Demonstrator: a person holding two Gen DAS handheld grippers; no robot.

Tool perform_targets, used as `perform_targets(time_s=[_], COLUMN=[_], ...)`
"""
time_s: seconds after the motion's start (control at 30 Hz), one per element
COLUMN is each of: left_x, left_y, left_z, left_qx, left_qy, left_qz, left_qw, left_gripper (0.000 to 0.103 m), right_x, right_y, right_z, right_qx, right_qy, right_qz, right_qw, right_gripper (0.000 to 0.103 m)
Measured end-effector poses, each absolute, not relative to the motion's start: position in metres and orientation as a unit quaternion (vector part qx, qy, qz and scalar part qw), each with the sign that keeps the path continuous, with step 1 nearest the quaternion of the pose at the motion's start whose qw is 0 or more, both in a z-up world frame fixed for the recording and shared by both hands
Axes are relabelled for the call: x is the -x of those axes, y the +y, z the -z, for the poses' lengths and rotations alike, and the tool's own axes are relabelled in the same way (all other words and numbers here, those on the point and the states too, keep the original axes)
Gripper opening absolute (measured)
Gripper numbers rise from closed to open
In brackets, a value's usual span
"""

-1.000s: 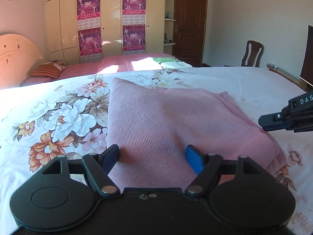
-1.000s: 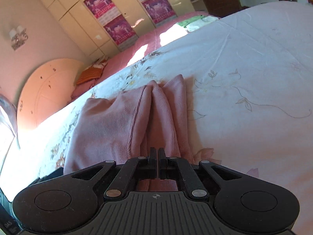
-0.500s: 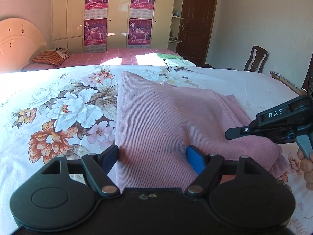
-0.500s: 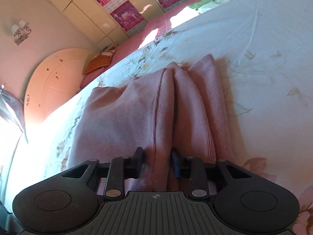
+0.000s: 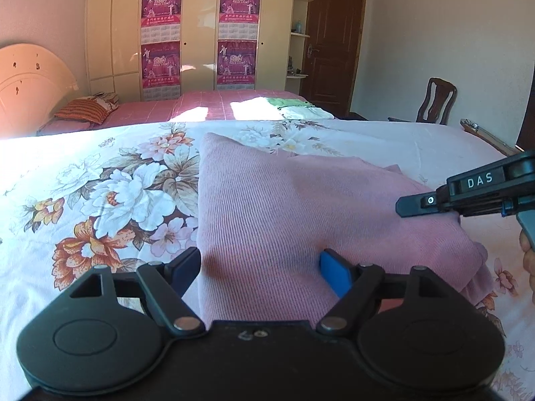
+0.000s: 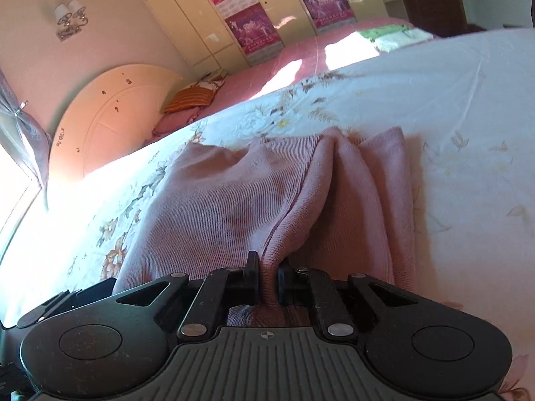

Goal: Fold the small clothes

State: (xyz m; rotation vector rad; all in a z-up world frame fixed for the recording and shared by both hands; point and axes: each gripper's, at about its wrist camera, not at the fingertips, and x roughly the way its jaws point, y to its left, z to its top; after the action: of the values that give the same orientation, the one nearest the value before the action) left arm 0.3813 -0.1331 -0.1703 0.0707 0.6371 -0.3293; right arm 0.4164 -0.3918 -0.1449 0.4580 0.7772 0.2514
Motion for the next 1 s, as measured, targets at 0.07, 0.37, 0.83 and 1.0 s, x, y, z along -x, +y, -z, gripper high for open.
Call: perform_targets(time_s=[0.07,0.37,0.83,1.0], left_x=[-0.381,-0.384,-0.381,-0.382], left_y=[-0.138,-0.150,-0.148,-0.148], left_z=[0.166,0.181,0.182,0.184], left_qx=[-0.032,-0.035,-0.029,-0.031], left_qy=[0.306,0.341,0.350,0.351], left_qz=[0.168,0.168,0.164,0.168], left_qw=[0.936,0.924,0.922,0.921], left_gripper=[0.077,0.080,0.078,0.080], right_x=[-0.409,-0.394,-0.355,-0.354], right_y=[-0.395,-0.393,-0.369,-0.358], right_z=[0.134,0.162,0.119,0.144], right_qx=[-0.198,-0.105,-0.126,-0.065], right_qy=[0.359,0.410,0.362,0.392], right_qz=[-0.114,-0.076,-0.106,-0.082], right_qw=[0.905,0.903,0.918,0.914], right_gripper=[0.009,0.009,0.015,0.014])
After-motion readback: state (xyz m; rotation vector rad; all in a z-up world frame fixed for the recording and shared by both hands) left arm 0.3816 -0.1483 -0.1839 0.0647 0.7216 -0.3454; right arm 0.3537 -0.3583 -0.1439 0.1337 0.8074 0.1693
